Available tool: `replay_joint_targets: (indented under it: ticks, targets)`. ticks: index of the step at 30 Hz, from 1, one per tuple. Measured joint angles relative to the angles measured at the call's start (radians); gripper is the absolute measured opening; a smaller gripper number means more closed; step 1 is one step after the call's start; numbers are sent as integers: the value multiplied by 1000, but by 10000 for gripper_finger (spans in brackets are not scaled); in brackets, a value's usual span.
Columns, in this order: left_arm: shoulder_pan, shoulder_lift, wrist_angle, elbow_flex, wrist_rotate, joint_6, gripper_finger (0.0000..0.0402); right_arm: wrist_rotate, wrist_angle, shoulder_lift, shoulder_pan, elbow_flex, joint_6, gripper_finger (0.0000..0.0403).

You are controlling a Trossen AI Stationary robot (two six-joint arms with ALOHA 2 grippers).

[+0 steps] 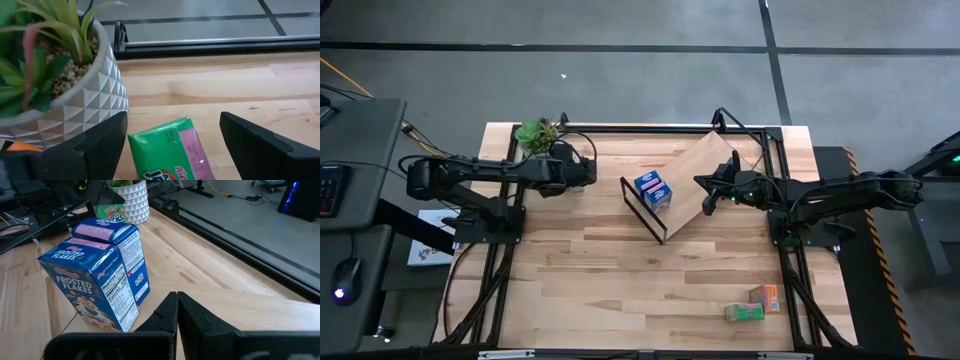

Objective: Stack cereal on shelf
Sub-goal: Put the top green cereal box on the shelf

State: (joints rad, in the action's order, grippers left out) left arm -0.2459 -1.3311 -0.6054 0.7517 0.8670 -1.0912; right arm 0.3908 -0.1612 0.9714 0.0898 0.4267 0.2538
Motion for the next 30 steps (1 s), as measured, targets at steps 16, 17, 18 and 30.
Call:
replay_joint_targets:
  ticks: [16, 17, 18, 30]
  targets:
    - [62, 4, -68, 0, -23, -75, 310, 0, 6, 0, 0, 0, 0, 0]
    - [67, 5, -73, 1, -23, -80, 310, 0, 6, 0, 0, 0, 0, 0]
    - [72, 5, -73, 1, -24, -84, 310, 0, 7, 0, 0, 0, 0, 0]
    - [105, 5, -83, 1, -48, -102, 310, 0, 7, 4, 0, 0, 0, 0]
